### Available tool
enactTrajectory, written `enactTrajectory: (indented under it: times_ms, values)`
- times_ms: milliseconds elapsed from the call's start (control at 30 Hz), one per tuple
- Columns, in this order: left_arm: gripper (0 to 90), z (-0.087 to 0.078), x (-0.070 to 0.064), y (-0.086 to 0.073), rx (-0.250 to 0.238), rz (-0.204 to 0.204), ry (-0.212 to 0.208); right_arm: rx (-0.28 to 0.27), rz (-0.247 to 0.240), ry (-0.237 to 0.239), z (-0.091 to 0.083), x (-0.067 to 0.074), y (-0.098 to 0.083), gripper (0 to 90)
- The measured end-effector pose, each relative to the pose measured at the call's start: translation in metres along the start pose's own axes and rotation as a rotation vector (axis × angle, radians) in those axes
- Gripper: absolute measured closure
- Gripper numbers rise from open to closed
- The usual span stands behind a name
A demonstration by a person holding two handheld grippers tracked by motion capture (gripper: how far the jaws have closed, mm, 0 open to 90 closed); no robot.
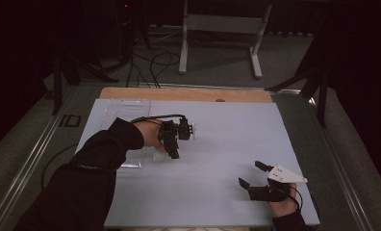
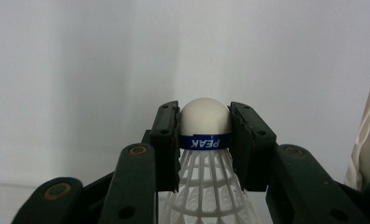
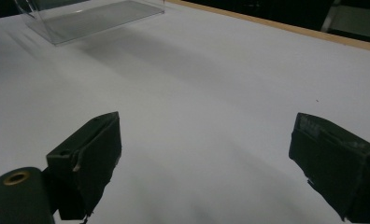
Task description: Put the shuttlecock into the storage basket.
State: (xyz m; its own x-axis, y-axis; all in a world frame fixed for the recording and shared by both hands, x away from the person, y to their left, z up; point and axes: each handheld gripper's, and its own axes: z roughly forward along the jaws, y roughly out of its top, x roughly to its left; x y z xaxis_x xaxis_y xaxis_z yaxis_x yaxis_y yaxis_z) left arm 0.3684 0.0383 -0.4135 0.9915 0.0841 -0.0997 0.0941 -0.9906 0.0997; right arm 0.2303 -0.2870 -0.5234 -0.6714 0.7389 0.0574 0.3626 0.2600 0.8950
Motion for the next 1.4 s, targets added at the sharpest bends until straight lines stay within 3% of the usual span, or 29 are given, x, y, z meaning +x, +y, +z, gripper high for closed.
enactTrajectory:
  times_ms: [367,733,1133,1400]
  values:
    - [65.4,-0.016,0.0,-0.01,-0.033,0.034,0.008,-0.005,0.013,0.006,-0.001,-0.001,0.0,9.7]
    - [65.3,-0.04,0.001,-0.022,-0.062,0.035,0.033,-0.003,0.015,0.01,-0.001,-0.001,0.0,9.7]
    - [65.3,-0.054,0.006,-0.038,-0.065,0.001,0.06,-0.003,0.014,0.011,0.0,0.0,0.0,9.7]
    - [65.3,-0.063,0.014,-0.06,-0.063,-0.046,0.078,-0.005,0.016,0.014,0.0,0.0,0.001,9.7]
